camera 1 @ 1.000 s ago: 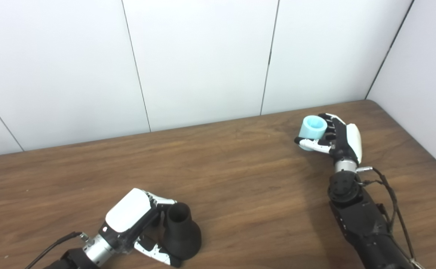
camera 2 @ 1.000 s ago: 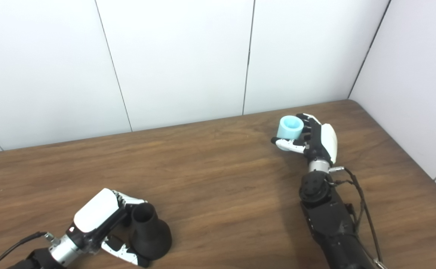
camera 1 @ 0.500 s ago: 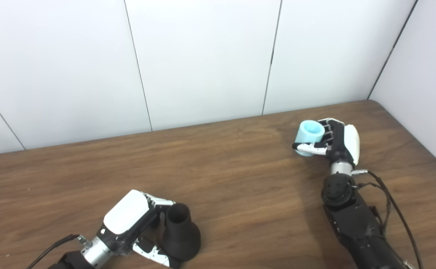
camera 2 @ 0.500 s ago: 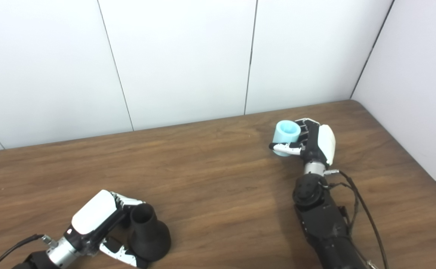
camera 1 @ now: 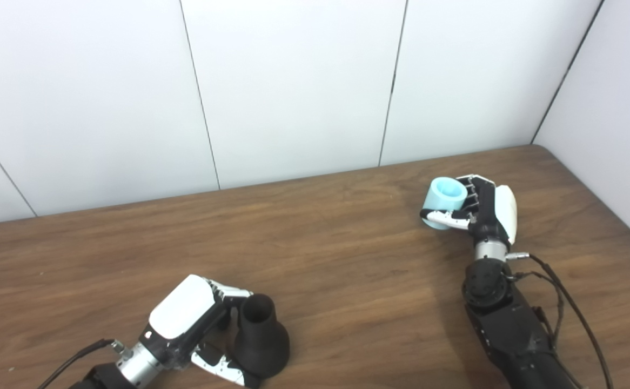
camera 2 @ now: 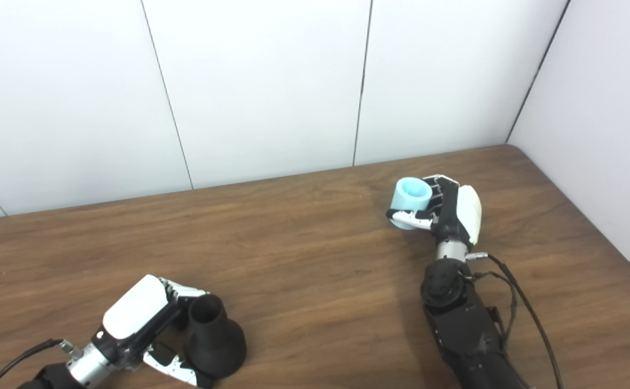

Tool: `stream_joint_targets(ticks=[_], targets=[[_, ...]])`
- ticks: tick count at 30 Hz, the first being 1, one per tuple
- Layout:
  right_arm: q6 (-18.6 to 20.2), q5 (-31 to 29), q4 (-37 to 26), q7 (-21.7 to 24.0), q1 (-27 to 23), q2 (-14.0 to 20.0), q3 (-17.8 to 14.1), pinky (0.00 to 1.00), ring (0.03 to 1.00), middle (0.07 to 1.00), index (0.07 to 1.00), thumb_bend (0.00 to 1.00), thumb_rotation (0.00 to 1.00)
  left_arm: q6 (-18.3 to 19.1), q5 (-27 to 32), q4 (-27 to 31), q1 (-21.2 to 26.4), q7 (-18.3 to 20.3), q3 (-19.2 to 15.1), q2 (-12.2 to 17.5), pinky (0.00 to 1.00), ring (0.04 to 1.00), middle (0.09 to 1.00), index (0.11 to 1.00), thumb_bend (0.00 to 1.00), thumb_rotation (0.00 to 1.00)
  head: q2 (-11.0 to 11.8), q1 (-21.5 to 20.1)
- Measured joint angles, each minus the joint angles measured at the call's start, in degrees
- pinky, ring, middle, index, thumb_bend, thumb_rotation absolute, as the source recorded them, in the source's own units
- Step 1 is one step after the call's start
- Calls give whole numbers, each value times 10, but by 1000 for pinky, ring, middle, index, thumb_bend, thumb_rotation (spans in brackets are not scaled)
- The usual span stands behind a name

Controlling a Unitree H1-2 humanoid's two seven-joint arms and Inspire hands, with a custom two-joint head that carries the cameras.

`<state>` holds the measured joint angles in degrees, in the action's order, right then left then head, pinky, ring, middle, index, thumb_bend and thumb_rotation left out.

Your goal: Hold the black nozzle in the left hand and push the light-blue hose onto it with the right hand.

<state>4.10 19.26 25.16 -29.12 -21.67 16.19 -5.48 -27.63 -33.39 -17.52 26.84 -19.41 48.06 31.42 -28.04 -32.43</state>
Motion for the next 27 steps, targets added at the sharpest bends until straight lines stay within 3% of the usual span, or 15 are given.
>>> stream_joint_targets(ticks=[1,4,9,19,22,27], targets=[[1,0,-9,4,5,0,2,309,377,446,506,528,0,0,0,0,0,0,0,0,180,235,423,493,519,0,0,0],[11,2,-53,27,28,-2,12,315,377,446,508,527,0,0,0,1,-3,3,-4,0,166,217,468,483,524,0,-2,9],[31,24,-149,76,63,-1,39,313,386,456,513,522,0,0,-1,8,-13,18,-21,-5,168,218,473,482,525,0,-19,61],[47,59,-315,173,71,23,56,306,395,460,546,513,0,0,-10,4,-15,35,-35,-22,167,220,473,481,525,0,-38,147],[47,57,-342,200,72,21,58,312,401,462,546,514,0,0,-20,-1,-14,42,-43,-35,160,221,472,480,525,0,-40,189],[21,48,-358,227,73,20,70,311,399,468,545,514,0,0,-27,-12,-14,59,-59,-52,146,204,472,480,525,0,-42,216]])
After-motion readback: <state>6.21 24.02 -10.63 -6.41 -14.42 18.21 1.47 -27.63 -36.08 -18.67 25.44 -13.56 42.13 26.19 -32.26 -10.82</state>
